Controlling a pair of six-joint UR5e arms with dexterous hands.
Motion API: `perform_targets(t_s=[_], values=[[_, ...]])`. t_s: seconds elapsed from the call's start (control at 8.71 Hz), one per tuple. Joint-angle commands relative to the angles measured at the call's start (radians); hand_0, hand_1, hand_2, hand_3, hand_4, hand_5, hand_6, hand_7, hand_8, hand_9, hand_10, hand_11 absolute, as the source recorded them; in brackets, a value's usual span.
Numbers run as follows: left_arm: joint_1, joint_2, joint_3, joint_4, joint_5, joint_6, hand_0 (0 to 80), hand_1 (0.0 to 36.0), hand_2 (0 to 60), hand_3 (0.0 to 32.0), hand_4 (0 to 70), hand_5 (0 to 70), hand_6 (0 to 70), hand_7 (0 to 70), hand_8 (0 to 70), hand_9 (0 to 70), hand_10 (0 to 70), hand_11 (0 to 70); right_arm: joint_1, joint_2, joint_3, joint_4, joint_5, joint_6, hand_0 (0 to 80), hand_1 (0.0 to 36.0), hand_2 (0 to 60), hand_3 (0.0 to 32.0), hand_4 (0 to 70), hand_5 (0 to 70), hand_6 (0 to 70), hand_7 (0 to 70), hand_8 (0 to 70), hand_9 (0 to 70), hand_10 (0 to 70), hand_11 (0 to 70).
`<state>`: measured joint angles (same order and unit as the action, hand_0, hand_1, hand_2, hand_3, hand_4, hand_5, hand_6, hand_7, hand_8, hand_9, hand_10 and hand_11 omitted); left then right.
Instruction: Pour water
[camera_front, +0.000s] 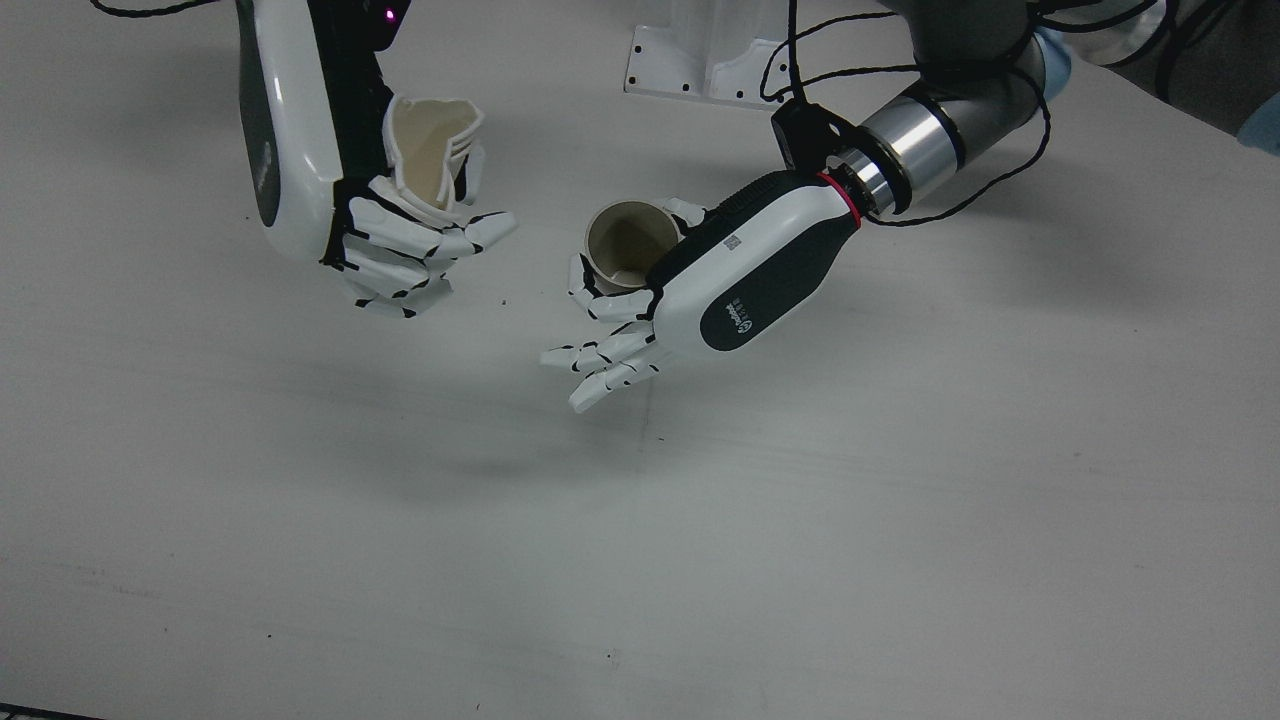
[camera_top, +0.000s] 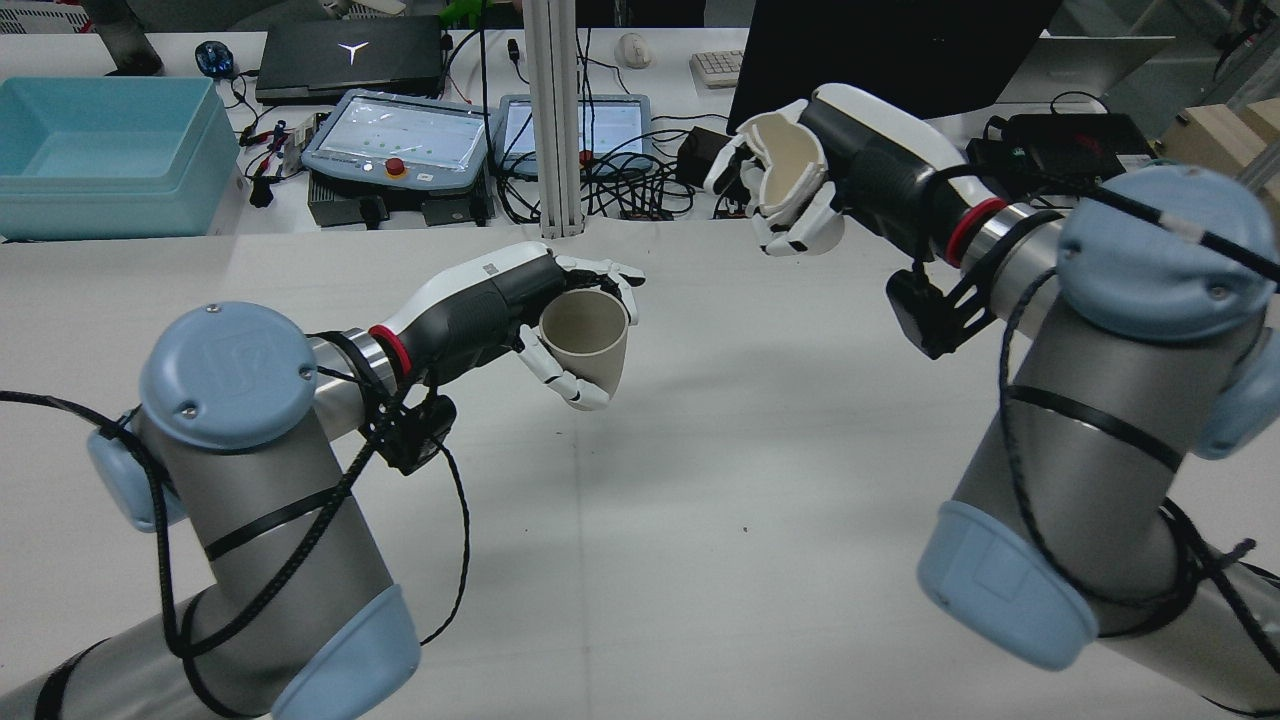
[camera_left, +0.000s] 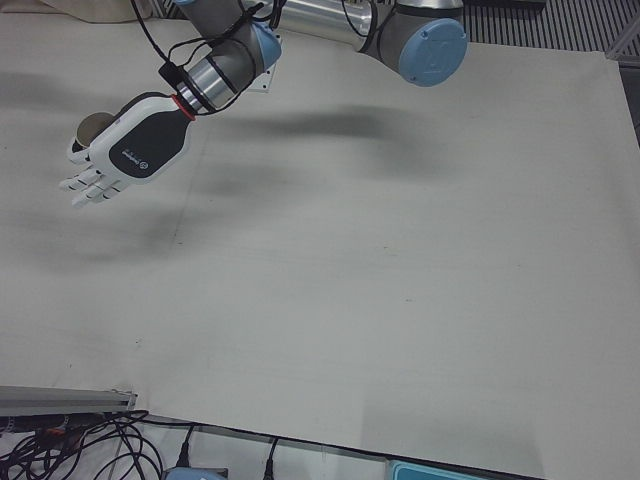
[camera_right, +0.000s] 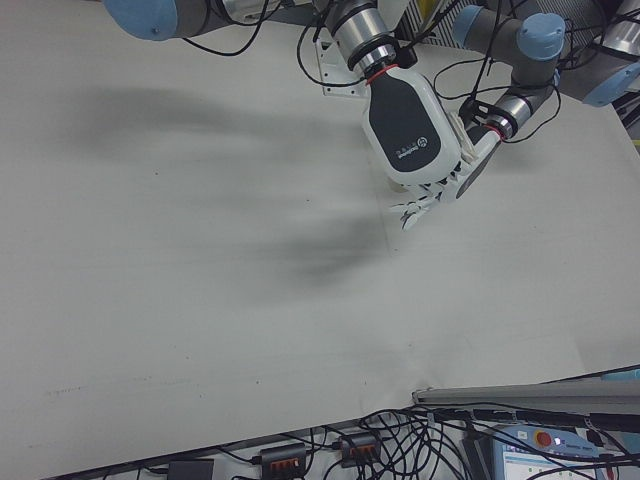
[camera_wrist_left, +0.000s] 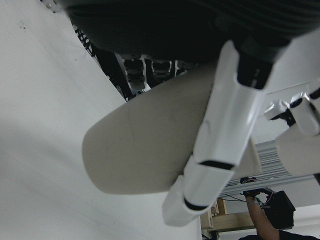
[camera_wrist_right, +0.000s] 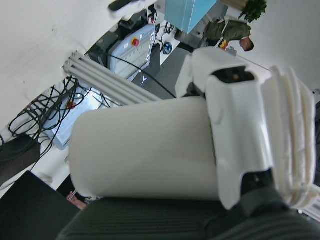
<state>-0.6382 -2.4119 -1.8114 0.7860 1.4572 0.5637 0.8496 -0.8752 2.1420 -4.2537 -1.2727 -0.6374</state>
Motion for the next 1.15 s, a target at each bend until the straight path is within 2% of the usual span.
perform_targets(t_s=[0.0,0.11,0.23,0.34,0.46,0.57,0.69,0.8,0.92,1.03], values=[[-0.067,0.317,-0.235,-0.084,0.011,-0.114,80.0,36.0,60.0,0.0,70.0,70.0,12.5,17.8,5.0,3.6,7.2,14.3,0.197,-0.297,0.125,0.078,0.098,0.087,80.0,36.0,60.0,0.0,37.6,27.8,62.1,70.0,50.1,67.0,30.4,47.7],[-0.102,0.48,-0.259,-0.216,0.032,-0.199,80.0,36.0,60.0,0.0,70.0,70.0,12.2,17.5,4.9,3.6,7.4,14.7,0.282,-0.435,0.113,0.332,0.076,0.111,80.0,36.0,60.0,0.0,31.0,28.5,62.4,70.0,52.2,69.6,31.5,49.3],[-0.168,0.598,-0.27,-0.328,0.052,-0.237,80.0,36.0,60.0,0.0,70.0,70.0,11.7,17.0,4.8,3.5,7.4,14.6,0.343,-0.537,0.038,0.556,0.038,0.18,80.0,36.0,60.0,0.0,27.0,29.1,63.5,70.0,51.9,68.5,33.8,52.3],[-0.261,0.697,-0.257,-0.431,0.13,-0.246,80.0,36.0,60.0,0.0,70.0,70.0,11.9,17.3,4.6,3.3,7.1,14.1,0.405,-0.553,-0.066,0.672,-0.003,0.215,80.0,36.0,60.0,0.0,30.5,29.4,66.5,70.0,49.2,62.8,37.9,57.4],[-0.384,0.782,-0.235,-0.527,0.219,-0.246,80.0,36.0,60.0,0.0,70.0,70.0,12.0,17.4,4.6,3.3,7.2,14.3,0.434,-0.594,-0.147,0.795,-0.038,0.217,80.0,36.0,60.0,0.0,35.8,29.6,70.0,70.0,52.1,67.3,37.7,57.0],[-0.499,0.828,-0.198,-0.609,0.294,-0.246,80.0,36.0,60.0,0.0,70.0,70.0,12.5,18.1,4.9,3.7,7.5,14.8,0.434,-0.649,-0.242,0.969,-0.039,0.225,80.0,36.0,60.0,0.0,27.8,29.7,66.5,70.0,51.8,66.8,37.5,56.9],[-0.584,0.856,-0.159,-0.669,0.354,-0.243,80.0,36.0,60.0,0.0,70.0,70.0,12.9,18.4,5.1,4.0,7.7,15.1,0.433,-0.669,-0.395,1.188,-0.039,0.243,80.0,36.0,60.0,0.0,21.3,30.0,64.2,70.0,51.8,66.7,38.9,58.9],[-0.609,0.884,-0.125,-0.721,0.357,-0.24,80.0,36.0,60.0,0.0,70.0,70.0,13.2,18.9,5.2,4.2,7.9,15.2,0.427,-0.662,-0.591,1.383,-0.037,0.263,80.0,36.0,58.1,0.0,19.1,30.4,64.7,70.0,53.0,68.3,40.9,61.6],[-0.607,0.927,-0.1,-0.776,0.353,-0.229,80.0,36.0,60.0,0.0,70.0,70.0,13.2,19.1,5.2,4.3,8.0,15.5,0.418,-0.651,-0.778,1.567,-0.034,0.265,80.0,36.0,55.3,0.0,19.6,30.2,65.2,70.0,53.6,69.1,41.3,62.0],[-0.606,0.933,-0.07,-0.812,0.345,-0.19,80.0,36.0,60.0,0.0,70.0,70.0,13.1,19.0,5.1,4.2,8.0,15.5,0.387,-0.624,-0.961,1.712,-0.031,0.26,80.0,36.0,53.9,0.0,20.1,29.8,65.8,70.0,54.7,70.0,41.9,62.6]])
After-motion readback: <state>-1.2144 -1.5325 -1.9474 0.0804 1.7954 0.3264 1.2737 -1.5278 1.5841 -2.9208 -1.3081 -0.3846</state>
